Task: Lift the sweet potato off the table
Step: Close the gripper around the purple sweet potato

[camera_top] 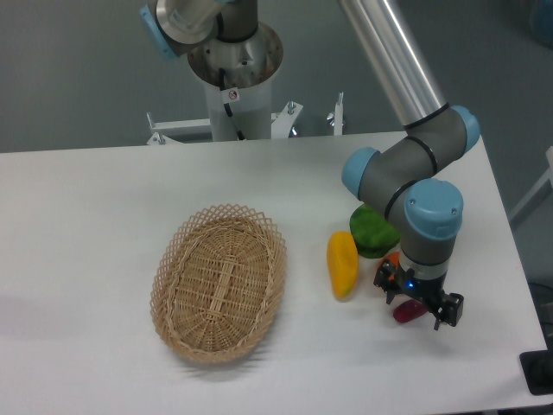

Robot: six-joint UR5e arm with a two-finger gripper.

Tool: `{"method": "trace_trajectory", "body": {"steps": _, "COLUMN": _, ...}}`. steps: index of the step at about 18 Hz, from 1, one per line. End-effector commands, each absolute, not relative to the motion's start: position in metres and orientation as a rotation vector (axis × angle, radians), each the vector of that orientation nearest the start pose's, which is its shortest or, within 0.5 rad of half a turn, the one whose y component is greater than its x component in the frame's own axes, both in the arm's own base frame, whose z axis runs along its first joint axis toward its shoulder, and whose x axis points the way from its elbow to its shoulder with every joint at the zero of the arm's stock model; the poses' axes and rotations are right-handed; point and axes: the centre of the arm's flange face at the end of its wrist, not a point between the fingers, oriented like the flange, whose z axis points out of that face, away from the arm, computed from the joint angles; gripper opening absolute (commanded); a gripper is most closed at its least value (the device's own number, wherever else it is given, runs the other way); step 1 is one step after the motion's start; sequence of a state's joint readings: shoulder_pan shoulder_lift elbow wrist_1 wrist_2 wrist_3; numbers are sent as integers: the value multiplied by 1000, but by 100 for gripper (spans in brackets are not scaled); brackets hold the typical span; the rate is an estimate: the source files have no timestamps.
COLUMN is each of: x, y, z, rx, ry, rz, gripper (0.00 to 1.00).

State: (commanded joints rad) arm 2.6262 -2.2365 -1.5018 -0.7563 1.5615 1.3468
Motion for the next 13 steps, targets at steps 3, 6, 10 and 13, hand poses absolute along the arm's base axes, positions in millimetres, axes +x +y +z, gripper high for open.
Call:
{"method": "trace_trajectory", "body": {"steps": 3, "x": -547, "y": 464, "z": 197, "rx": -3011, "ry": 443, "rz": 297, "gripper": 100}}
{"method": "trace_trajectory", "body": {"steps": 6, "x": -547, "y": 464, "z": 194, "rx": -3014, "ry": 448, "rz": 294, "gripper": 100}}
{"method": "trace_trajectory", "body": {"steps": 10, "x": -545, "y": 462, "z": 185, "rx": -3011, "ry": 445, "rz": 308, "gripper": 100}}
{"method": "trace_trajectory", "body": {"steps": 13, "x": -546, "y": 463, "z": 184, "rx": -3005, "ry": 444, "rz": 325, "gripper": 100}}
